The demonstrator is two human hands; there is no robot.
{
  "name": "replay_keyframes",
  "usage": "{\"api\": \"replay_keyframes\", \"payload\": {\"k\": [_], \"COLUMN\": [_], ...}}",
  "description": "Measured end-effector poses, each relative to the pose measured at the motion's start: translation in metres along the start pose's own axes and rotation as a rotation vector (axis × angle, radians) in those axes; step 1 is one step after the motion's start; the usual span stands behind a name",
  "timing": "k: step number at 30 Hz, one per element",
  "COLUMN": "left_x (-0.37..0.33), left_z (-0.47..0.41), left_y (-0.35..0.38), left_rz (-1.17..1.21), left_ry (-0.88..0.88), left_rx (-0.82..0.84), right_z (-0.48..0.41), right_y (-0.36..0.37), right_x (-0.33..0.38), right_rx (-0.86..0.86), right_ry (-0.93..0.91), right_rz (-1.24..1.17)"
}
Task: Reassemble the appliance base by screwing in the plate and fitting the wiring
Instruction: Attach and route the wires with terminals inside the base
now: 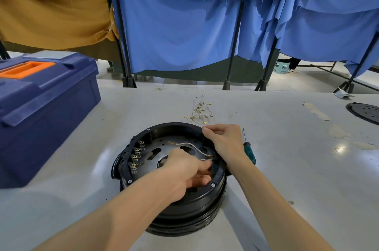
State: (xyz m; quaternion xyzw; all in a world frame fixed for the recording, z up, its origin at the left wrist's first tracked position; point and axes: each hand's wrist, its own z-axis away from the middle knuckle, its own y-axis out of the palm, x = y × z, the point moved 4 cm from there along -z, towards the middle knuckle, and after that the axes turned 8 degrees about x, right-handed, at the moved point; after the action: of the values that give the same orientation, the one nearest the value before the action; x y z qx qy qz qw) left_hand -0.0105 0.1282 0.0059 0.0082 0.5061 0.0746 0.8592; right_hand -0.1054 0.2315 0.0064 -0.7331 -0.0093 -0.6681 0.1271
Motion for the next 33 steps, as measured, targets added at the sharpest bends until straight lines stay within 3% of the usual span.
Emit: {"api": "replay_keyframes", "payload": {"k": [14, 26, 33], "left_x": [0.007, 0.009, 0.008], "left_z": [-0.005, -0.02, -0.019], "left_y": [0.004, 0.002, 0.003], "left_rz": [0.27, 0.333, 0.365], "left_ry": [-0.052, -0.037, -0.097], "left_rx": [0.082, -0.036, 0.053], "right_z": [0.005, 0.007, 0.006], "right_y": [0.001, 0.0, 0.001], "right_x": [0.001, 0.003, 0.002], "right_rx": [-0.027, -0.039, -0.05], "right_ry": [-0.007, -0.042, -0.04], "right_rz": [0.006, 0.024, 0.028]}}
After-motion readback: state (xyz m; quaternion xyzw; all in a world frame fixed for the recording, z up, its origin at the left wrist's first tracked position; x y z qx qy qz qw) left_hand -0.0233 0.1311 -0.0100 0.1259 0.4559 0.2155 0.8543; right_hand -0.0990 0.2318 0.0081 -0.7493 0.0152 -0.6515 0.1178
